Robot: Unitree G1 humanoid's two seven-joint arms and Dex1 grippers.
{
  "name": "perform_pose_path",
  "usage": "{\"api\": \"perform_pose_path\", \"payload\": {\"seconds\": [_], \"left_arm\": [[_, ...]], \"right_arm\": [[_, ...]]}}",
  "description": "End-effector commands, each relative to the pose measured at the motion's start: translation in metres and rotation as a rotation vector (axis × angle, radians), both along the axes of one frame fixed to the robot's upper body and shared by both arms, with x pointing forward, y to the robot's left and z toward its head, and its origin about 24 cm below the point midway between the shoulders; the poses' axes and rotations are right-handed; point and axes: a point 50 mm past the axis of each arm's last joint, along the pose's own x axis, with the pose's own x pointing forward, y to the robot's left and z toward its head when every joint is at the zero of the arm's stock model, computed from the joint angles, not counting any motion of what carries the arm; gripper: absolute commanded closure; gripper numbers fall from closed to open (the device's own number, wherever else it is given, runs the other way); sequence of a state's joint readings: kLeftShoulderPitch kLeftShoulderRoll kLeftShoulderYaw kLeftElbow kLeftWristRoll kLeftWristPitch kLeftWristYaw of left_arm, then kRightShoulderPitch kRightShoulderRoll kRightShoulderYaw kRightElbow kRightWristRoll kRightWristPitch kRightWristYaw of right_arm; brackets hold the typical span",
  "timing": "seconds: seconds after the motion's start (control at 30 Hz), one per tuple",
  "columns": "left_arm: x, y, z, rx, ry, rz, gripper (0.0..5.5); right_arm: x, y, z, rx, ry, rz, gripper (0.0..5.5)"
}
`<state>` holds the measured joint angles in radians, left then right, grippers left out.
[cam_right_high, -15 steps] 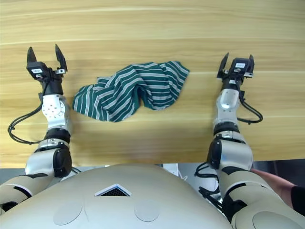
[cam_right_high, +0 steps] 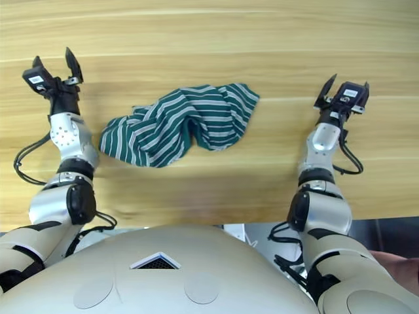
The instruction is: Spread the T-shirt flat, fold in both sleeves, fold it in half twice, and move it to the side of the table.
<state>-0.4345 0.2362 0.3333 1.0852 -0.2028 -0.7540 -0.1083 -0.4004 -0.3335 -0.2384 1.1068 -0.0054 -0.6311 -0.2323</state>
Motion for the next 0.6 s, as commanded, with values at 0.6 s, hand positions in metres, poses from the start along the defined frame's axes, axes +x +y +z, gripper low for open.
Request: {"api": "perform_pose_path", "payload": {"seconds": [0.6], "left_arm": [[0.0,-0.019,-0.003,-0.006,-0.014,-0.087,1.41]], "right_arm": [[0.023,0.032,0.017,-0.243,-0.038,0.171,1.66]]}}
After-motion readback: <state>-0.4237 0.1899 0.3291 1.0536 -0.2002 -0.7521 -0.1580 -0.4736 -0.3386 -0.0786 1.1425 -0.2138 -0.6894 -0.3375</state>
